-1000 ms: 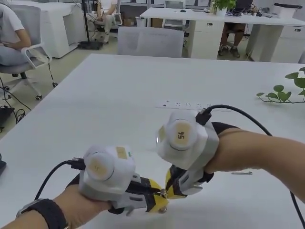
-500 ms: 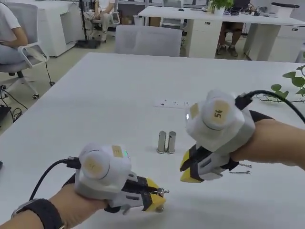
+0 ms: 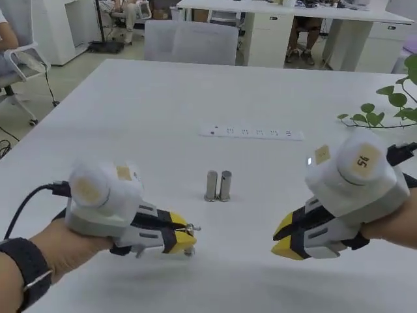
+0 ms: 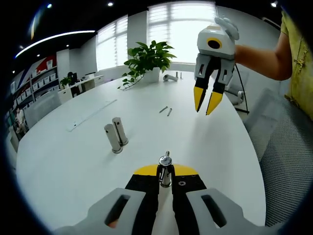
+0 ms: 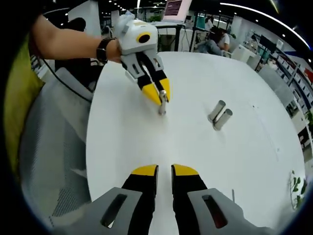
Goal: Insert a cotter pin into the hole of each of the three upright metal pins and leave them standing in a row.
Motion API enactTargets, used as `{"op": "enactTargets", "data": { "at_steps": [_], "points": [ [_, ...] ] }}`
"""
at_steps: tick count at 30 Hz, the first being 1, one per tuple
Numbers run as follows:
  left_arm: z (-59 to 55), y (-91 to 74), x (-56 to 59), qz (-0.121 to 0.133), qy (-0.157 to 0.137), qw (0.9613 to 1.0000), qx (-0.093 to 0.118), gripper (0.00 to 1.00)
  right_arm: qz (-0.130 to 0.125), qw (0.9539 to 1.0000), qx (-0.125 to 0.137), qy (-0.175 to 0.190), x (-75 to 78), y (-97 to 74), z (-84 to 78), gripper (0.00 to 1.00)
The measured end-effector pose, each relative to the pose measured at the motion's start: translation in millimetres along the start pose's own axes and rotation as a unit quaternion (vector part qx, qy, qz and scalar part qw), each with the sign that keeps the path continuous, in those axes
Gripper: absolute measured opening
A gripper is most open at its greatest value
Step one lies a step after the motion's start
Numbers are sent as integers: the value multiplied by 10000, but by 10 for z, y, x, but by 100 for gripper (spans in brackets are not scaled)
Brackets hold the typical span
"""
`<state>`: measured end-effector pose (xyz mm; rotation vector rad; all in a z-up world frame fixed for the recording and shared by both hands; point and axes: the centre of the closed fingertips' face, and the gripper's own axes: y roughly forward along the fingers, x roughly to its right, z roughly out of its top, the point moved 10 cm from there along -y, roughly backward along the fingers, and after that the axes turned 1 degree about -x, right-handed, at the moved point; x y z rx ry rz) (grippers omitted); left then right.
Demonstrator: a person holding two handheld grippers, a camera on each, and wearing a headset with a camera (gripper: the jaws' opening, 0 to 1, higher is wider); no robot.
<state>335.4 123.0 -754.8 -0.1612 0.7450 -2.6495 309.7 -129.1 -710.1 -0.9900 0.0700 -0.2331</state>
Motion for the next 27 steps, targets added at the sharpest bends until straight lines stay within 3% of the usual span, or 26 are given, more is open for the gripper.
{"op": "enactTargets", "data": {
  "at_steps": [10, 16, 22, 27],
  "points": [
    [108, -101, -701, 113, 51, 9999, 23, 6, -69, 9989, 293, 373, -10, -42, -70, 12],
    [104, -63, -1022, 124, 97, 9999, 22, 6, -125, 9978, 344, 559, -35, -32, -126, 12],
    [40, 14, -1206, 29, 106, 9999, -64, 6, -123, 9970, 279, 712, -56, 14, -192, 12],
    [-56, 30, -1289, 2, 44, 9999, -132, 6, -153, 9966, 265, 764, -55, 23, -196, 12]
  ]
}}
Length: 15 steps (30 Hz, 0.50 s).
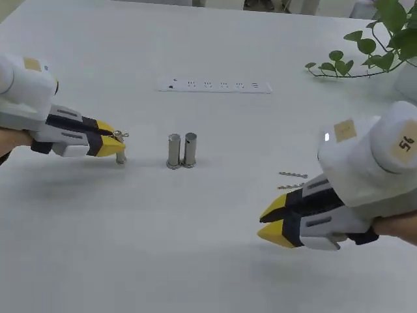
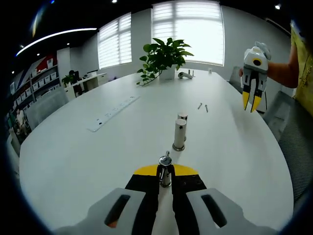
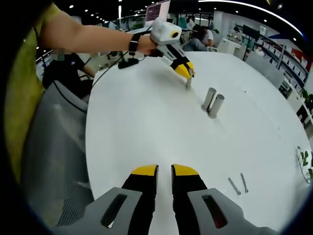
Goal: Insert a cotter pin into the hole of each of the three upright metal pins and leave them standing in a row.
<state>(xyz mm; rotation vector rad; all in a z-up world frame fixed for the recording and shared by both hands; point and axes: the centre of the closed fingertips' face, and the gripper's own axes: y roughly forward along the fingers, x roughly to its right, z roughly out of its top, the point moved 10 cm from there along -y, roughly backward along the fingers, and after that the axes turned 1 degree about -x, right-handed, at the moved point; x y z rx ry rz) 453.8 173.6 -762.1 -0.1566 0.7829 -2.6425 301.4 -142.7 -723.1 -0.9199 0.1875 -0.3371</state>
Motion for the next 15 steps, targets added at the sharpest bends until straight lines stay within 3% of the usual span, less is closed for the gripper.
{"op": "enactTargets", "data": {
  "at_steps": [15],
  "points": [
    [-81, 32, 37, -133, -181, 9997, 30, 6, -22, 10000, -48, -20, -41, 34, 22, 12]
  ]
}}
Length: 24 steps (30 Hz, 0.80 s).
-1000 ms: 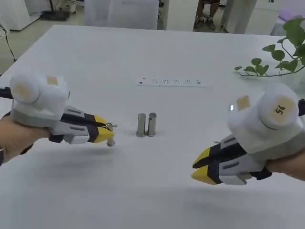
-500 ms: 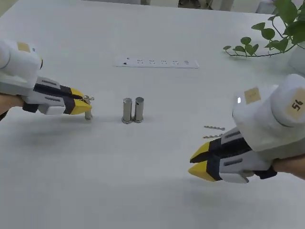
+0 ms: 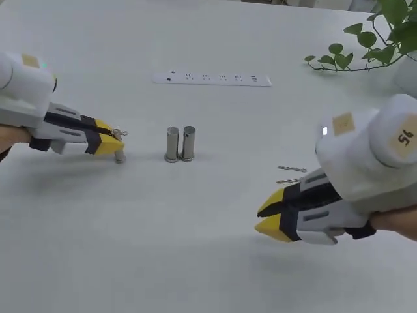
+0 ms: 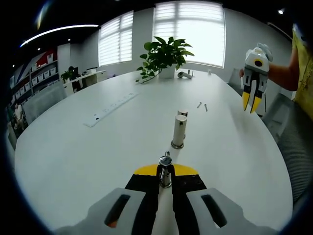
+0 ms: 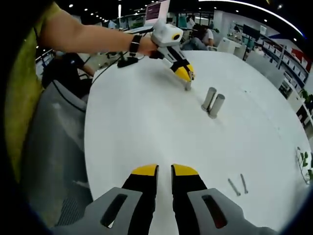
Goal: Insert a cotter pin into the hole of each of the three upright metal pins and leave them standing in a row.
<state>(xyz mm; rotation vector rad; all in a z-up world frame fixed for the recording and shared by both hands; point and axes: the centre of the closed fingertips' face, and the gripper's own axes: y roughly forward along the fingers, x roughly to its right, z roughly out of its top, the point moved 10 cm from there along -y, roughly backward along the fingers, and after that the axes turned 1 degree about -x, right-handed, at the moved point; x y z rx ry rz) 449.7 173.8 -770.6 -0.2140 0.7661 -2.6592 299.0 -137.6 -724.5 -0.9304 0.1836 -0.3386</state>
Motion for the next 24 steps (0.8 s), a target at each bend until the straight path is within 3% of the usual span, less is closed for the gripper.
{"op": "enactTargets", "data": {
  "at_steps": [14, 24],
  "points": [
    [-12, -31, 49, -34, -117, 9999, 68, 7, 37, 10000, 2, -69, -36, 34, 29, 12],
    [-25, -15, 80, -71, -34, 9999, 65, 10, 29, 10000, 2, -93, -17, 27, 48, 12]
  ]
}}
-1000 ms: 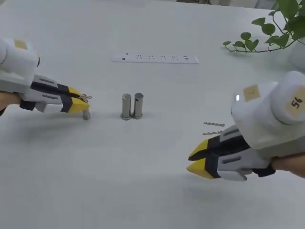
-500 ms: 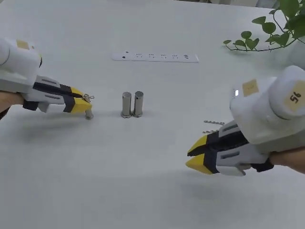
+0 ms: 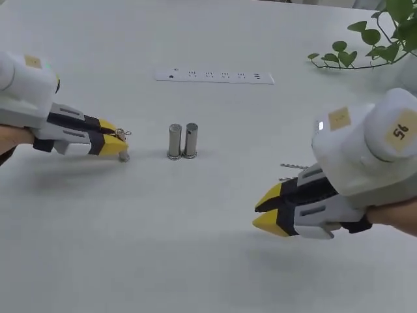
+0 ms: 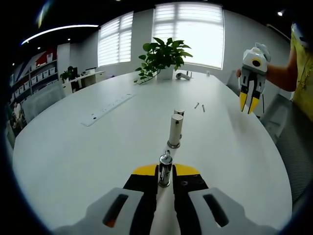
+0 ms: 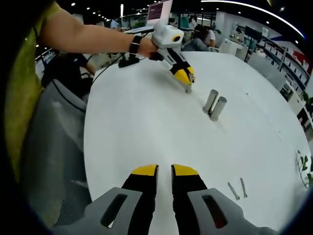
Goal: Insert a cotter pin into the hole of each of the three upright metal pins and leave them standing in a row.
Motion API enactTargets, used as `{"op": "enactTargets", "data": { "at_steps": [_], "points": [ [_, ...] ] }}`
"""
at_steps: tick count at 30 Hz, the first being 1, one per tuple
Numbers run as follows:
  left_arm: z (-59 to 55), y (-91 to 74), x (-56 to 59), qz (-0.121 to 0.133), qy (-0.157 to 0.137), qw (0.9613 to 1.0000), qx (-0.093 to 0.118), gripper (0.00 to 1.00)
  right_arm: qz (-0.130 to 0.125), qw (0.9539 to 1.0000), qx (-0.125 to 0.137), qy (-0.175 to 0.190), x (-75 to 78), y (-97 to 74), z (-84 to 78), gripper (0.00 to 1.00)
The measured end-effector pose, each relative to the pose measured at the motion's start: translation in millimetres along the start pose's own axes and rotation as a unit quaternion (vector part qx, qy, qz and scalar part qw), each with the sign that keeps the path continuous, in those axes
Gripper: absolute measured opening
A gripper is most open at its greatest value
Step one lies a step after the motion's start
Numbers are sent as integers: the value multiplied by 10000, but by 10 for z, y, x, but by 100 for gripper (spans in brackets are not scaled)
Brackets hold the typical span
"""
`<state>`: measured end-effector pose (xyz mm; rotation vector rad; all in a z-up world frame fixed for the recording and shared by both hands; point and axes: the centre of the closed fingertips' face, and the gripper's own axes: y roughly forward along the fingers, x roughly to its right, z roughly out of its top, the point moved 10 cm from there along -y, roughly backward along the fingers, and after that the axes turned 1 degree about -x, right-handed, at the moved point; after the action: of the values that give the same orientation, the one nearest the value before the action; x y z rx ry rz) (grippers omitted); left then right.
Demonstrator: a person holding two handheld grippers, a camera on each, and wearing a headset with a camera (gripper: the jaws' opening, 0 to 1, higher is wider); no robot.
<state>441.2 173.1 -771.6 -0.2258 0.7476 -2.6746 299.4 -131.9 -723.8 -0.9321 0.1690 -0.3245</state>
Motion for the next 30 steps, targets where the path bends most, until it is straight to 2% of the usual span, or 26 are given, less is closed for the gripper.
{"op": "enactTargets", "data": {
  "at_steps": [6, 14, 16, 20, 23, 26, 30],
  "points": [
    [10, 9, -4, 21, 70, 10000, 25, 15, 8, 10000, -16, 0, -2, -7, -4, 12],
    [61, -60, -2, 228, -129, 9996, 54, 38, -32, 10000, -20, -6, 7, -42, -13, 12],
    [114, -114, 13, 376, -195, 9990, 123, 44, -37, 10000, -4, -10, 14, -56, -5, 12],
    [276, -284, 79, 613, -140, 9972, 417, 48, -87, 9999, -1, -60, 34, -87, 11, 13],
    [427, -430, 158, 748, 7, 9952, 625, 49, -105, 9999, 18, -89, 42, -116, 28, 13],
    [584, -584, 271, 864, 42, 9923, 889, 49, -121, 9998, 60, -126, 44, -139, 49, 13],
    [710, -699, 451, 932, 109, 9901, 1047, 51, -130, 9997, 97, -174, 32, -160, 65, 13]
  ]
}}
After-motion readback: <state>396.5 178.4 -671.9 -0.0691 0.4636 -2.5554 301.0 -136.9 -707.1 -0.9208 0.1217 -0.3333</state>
